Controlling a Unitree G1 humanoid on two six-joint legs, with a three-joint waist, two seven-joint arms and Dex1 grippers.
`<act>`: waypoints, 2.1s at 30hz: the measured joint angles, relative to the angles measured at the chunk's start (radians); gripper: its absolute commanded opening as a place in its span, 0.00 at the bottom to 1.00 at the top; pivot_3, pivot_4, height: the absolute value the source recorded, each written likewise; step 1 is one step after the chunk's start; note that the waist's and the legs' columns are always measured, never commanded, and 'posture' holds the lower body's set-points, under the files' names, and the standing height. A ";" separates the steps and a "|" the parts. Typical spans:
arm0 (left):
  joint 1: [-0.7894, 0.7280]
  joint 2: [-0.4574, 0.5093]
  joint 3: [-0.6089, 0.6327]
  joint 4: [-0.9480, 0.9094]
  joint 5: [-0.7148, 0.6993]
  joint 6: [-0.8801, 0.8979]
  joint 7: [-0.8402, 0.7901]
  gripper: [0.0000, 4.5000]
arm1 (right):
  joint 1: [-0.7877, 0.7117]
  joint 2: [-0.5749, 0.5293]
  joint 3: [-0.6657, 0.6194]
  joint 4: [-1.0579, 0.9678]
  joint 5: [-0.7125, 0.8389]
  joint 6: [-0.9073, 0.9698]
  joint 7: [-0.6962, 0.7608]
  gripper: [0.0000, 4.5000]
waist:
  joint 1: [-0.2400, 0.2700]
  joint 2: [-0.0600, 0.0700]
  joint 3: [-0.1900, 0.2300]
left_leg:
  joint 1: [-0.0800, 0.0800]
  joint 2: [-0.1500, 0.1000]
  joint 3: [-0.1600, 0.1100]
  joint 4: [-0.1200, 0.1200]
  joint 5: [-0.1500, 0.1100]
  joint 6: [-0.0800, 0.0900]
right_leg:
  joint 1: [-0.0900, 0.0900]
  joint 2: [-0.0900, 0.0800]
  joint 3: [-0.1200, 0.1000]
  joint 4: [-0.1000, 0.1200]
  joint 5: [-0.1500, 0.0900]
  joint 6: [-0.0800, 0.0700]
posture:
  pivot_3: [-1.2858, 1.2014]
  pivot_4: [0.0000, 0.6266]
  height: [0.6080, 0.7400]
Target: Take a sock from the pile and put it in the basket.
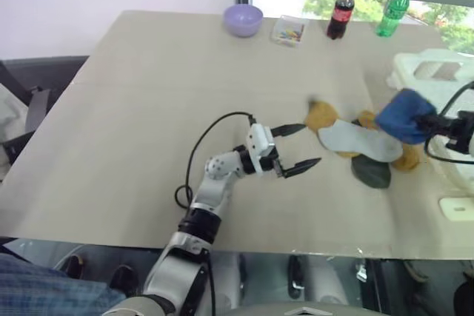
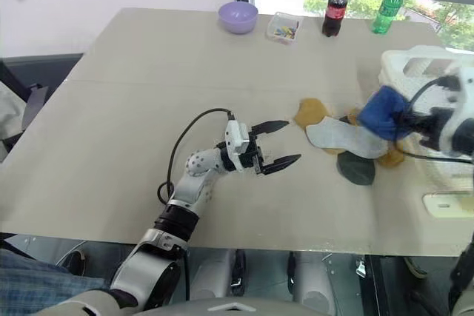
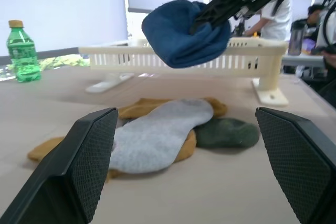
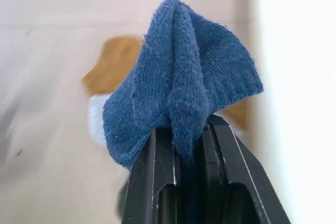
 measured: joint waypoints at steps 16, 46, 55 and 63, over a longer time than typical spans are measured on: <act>-0.006 -0.043 -0.010 -0.069 -0.039 0.086 -0.014 1.00 | 0.046 -0.105 -0.087 0.440 -0.206 -0.209 0.037 0.50 | -0.001 0.002 -0.001 | 0.001 0.000 0.003 0.002 0.000 0.000 | 0.000 0.001 0.005 0.001 0.001 0.003 | 0.52 0.24 0.97; 0.194 0.208 0.039 -0.247 -0.010 0.156 0.071 1.00 | 0.391 0.104 0.159 -0.274 -0.148 -0.815 0.313 0.97 | 0.000 0.007 -0.005 | 0.002 0.002 -0.001 0.011 0.000 0.000 | 0.002 0.005 0.007 0.002 0.003 0.007 | 0.52 0.24 0.97; 0.395 0.329 0.150 -0.428 -0.018 0.286 0.192 1.00 | 0.697 0.226 0.346 -0.359 -0.159 -0.876 0.363 0.97 | -0.001 0.007 -0.005 | 0.003 0.002 -0.001 0.013 -0.001 0.002 | 0.004 0.003 0.009 0.001 0.003 0.008 | 0.52 0.24 0.97; 0.577 0.420 0.240 -0.542 -0.018 0.313 0.247 1.00 | 0.866 0.167 0.363 -0.234 -0.288 -1.161 0.615 0.97 | -0.002 0.007 -0.005 | 0.018 0.003 -0.001 0.013 -0.002 0.001 | 0.014 0.003 0.010 0.002 0.000 0.004 | 0.52 0.24 0.97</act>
